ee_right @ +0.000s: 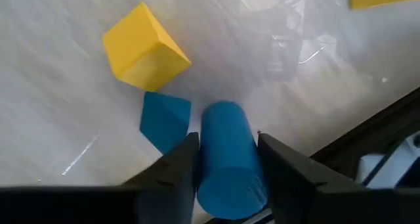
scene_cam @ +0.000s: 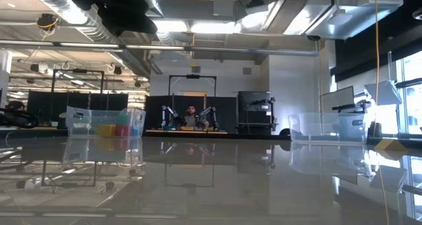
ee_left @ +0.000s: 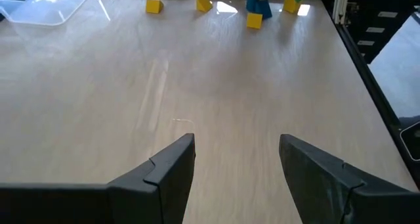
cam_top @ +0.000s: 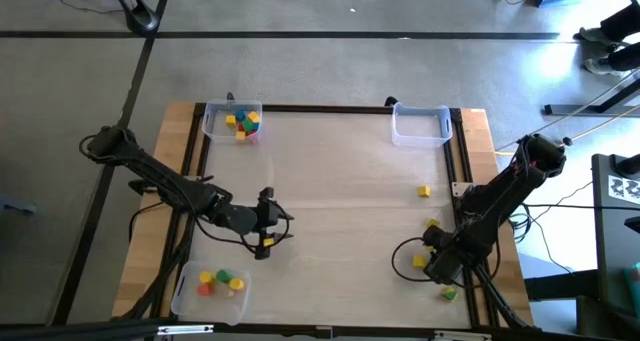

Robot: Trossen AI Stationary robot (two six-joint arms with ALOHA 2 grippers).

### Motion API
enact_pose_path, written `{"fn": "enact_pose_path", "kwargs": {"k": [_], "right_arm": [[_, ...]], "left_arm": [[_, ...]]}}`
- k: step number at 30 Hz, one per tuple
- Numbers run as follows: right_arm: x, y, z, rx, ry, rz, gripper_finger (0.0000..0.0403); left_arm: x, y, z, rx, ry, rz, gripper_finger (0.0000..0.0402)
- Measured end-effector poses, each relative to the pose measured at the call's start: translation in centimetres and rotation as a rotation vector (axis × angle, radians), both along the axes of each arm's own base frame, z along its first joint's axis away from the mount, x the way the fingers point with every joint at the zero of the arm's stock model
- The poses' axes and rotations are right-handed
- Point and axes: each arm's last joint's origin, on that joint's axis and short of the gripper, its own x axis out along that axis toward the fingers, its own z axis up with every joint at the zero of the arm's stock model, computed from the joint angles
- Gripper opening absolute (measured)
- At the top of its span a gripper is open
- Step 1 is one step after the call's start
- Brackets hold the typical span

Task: Sort blocks by size
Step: Put the right blue cylinder block into the bottom transparent bin

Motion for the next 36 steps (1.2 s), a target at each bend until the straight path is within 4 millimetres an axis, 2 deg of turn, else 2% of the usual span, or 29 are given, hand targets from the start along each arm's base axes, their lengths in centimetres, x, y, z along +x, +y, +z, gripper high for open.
{"fn": "enact_pose_path", "kwargs": {"k": [1, 7, 12, 16, 20, 23, 30, 36], "right_arm": [[0.0, 0.0, 0.0, 0.001, 0.001, 0.012, 0.0127], [0.2, 0.3, 0.7, 0.028, 0.003, 0.068, 0.0125], [0.8, 0.9, 3.2, 0.021, -0.025, 0.102, 0.0125], [1.7, 0.5, 5.7, -0.03, -0.063, 0.113, 0.0125], [3.7, 0.1, 7.8, -0.065, -0.217, 0.143, 0.0125], [5.2, -0.4, 8.7, -0.11, -0.358, 0.177, 0.0125], [9.6, -2.0, 8.8, -0.171, -0.633, 0.281, 0.0125], [12.4, -3.8, 8.4, -0.209, -0.813, 0.358, 0.0125]], "left_arm": [[0.0, 0.0, 0.0, -0.003, 0.0, 0.001, 0.0207], [0.0, 0.0, 0.1, -0.001, -0.006, -0.001, 0.0207], [0.0, 0.0, 0.1, 0.032, -0.006, -0.021, 0.0208], [0.0, 0.0, 0.1, 0.039, -0.006, -0.025, 0.0208], [0.1, 0.1, 0.1, 0.048, -0.01, -0.029, 0.0208], [0.3, 0.4, 0.1, 0.032, -0.008, -0.021, 0.0208], [0.7, 1.5, 0.1, 0.014, -0.004, 0.006, 0.0208], [1.0, 2.1, 0.1, 0.014, -0.005, 0.03, 0.0208]]}}
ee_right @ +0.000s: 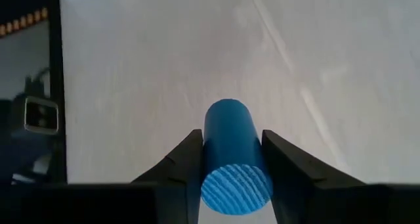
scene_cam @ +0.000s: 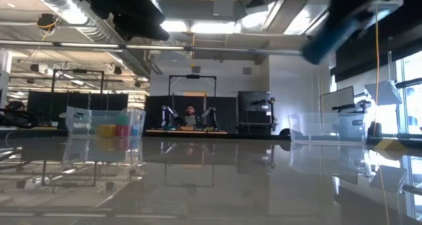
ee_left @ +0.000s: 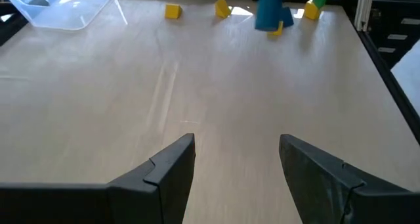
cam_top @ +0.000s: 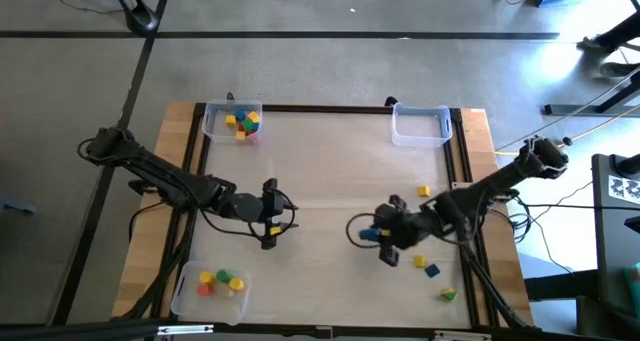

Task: Sort blocks by size
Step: Put the right blue cylinder block into the bottom transparent bin

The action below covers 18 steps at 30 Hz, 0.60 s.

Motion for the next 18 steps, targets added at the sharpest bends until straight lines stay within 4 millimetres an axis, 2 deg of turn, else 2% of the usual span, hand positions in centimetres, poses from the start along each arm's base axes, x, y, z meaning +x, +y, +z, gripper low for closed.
{"fn": "enact_pose_path", "kwargs": {"k": [12, 18], "right_arm": [[2.6, -2.3, -0.8, -0.055, -0.27, 0.051, 0.0125], [3.2, -2.8, -0.9, -0.057, -0.403, 0.05, 0.0125]], "left_arm": [[0.2, -0.1, 0.4, 0.062, -0.039, -0.042, 0.0208], [1.6, -0.6, 0.1, 0.147, -0.117, -0.096, 0.0208]]}}
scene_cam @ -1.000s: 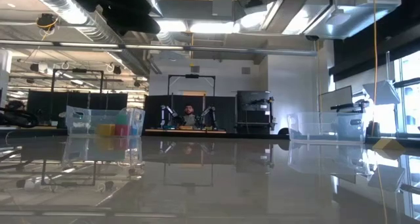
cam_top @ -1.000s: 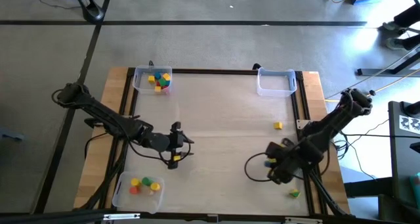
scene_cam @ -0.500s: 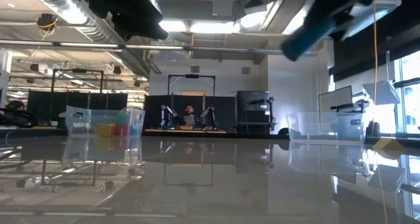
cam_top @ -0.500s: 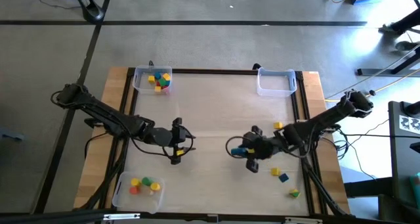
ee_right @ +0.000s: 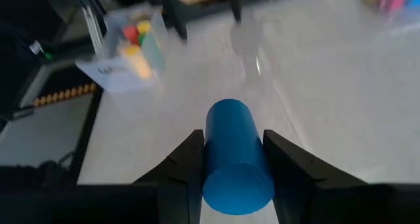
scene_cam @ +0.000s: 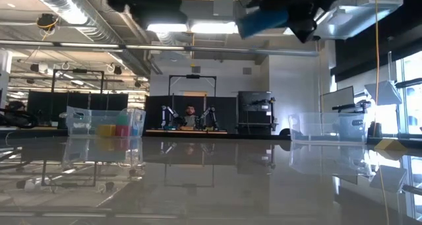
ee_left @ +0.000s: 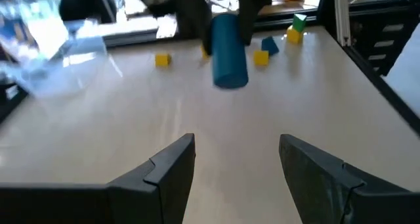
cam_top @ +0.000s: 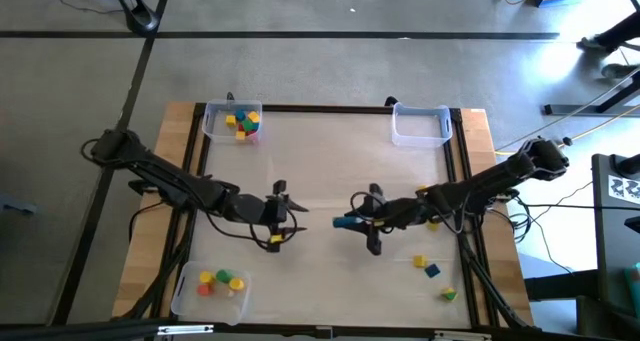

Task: Sort blocks by size
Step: Put the right blue cylinder block into the bottom transparent bin

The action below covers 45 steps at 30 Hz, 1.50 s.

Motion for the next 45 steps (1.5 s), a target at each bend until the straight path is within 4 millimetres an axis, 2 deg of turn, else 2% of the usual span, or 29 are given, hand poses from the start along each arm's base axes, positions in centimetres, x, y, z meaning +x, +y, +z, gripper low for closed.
{"fn": "enact_pose_path", "kwargs": {"k": [10, 16, 21, 27, 31, 36, 42, 45], "right_arm": [[0.5, -0.4, 0.7, 0.006, -0.139, -0.048, 0.0125], [1.3, 0.0, 0.7, 0.014, -0.213, -0.042, 0.0125], [2.3, 0.1, 0.3, 0.023, -0.272, -0.048, 0.0125], [2.6, 0.2, 0.1, 0.012, -0.285, -0.041, 0.0125], [2.6, 0.2, 0.1, 0.014, -0.288, -0.041, 0.0126], [2.6, 0.2, 0.1, 0.02, -0.292, -0.029, 0.016], [2.3, 0.3, 0.4, 0.021, -0.286, -0.008, 0.0207], [1.5, 0.1, 1.8, 0.024, -0.307, 0.027, 0.0226]], "left_arm": [[2.8, -0.8, -0.7, 0.287, -0.146, 0.013, 0.0208], [4.2, -1.3, -1.0, 0.386, -0.2, -0.004, 0.0207], [4.8, -1.6, -0.9, 0.419, -0.24, -0.005, 0.0207], [4.9, -1.6, -0.9, 0.426, -0.237, -0.006, 0.0207], [4.9, -1.7, -0.9, 0.41, -0.24, -0.002, 0.018], [4.9, -1.7, -0.9, 0.405, -0.24, 0.0, 0.0112], [4.7, -1.7, -1.0, 0.371, -0.215, -0.003, 0.0111], [4.0, -2.1, -1.0, 0.351, -0.165, -0.015, 0.0111]]}}
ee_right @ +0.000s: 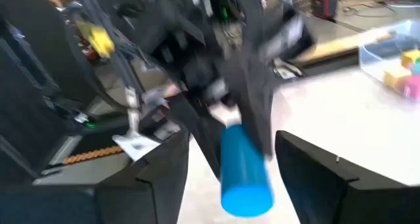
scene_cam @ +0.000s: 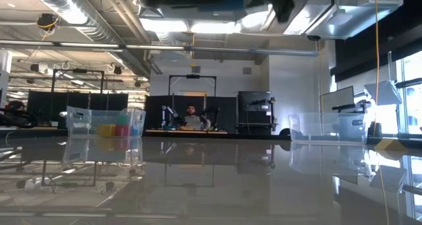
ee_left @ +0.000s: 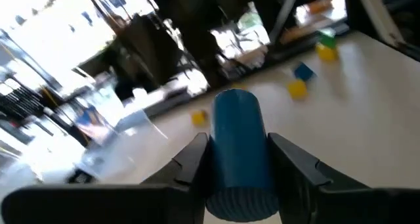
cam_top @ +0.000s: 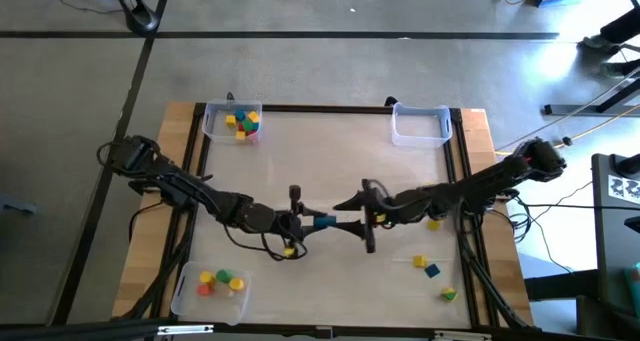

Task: Sort blocks by size
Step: Put the right blue cylinder block into the bottom transparent bin

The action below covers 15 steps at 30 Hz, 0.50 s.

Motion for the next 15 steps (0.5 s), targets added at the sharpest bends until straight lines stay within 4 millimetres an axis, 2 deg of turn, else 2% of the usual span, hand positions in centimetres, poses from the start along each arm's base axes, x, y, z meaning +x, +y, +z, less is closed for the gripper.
{"fn": "enact_pose_path", "kwargs": {"k": [4, 8, 15], "right_arm": [[-1.0, -0.1, 0.9, -0.001, 0.021, 0.085, 0.0242], [-1.3, -0.2, 1.3, -0.027, 0.006, 0.106, 0.0247], [-0.6, 0.0, -0.1, -0.085, 0.061, 0.083, 0.0248]], "left_arm": [[-2.2, -0.5, 1.0, -0.063, 0.098, -0.007, 0.0112], [-5.2, -1.0, 1.7, -0.126, 0.315, 0.016, 0.0115], [-9.7, -3.1, 5.6, -0.225, 0.58, 0.026, 0.0114]]}}
